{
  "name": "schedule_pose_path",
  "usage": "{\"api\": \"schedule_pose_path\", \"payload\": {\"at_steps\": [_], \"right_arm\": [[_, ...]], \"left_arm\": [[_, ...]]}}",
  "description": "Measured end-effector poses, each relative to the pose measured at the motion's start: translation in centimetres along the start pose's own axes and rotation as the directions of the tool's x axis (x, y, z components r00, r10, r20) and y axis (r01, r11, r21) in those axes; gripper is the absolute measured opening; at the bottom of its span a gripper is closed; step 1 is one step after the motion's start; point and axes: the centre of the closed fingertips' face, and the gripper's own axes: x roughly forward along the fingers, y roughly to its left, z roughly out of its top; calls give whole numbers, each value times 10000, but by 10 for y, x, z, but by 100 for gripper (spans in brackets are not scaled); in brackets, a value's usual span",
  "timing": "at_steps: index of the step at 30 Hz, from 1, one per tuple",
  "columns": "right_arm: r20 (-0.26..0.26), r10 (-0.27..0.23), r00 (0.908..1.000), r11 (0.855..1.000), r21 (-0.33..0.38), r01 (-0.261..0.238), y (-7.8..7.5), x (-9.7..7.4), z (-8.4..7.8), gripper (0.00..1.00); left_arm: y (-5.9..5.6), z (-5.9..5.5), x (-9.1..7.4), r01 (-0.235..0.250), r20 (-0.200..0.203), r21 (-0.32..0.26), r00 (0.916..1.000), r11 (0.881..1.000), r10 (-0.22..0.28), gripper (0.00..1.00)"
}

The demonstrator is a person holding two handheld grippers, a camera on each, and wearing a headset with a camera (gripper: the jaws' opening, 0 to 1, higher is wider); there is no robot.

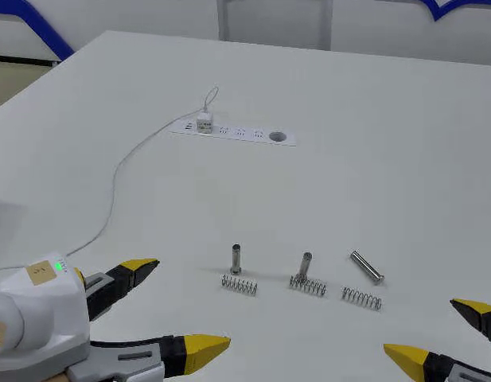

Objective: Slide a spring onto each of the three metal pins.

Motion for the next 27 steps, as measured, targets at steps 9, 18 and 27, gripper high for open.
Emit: {"api": "schedule_pose_path", "payload": {"at_steps": [9, 18, 27], "right_arm": [[-59, -5, 10000, 10000, 34, 5, 0, 4, -1, 67], [-114, -63, 9999, 9999, 125, 65, -6, 9, 0, 65], [-257, -216, 9994, 9991, -373, 206, -18, 21, 12, 62]], "left_arm": [[-8, -6, 6, 125, -99, -49, 9999, 9999, -126, 91], [-12, -12, 8, 196, -252, -67, 9995, 9998, -198, 91], [-12, -18, 6, 111, -374, -137, 9992, 9998, -116, 91]]}}
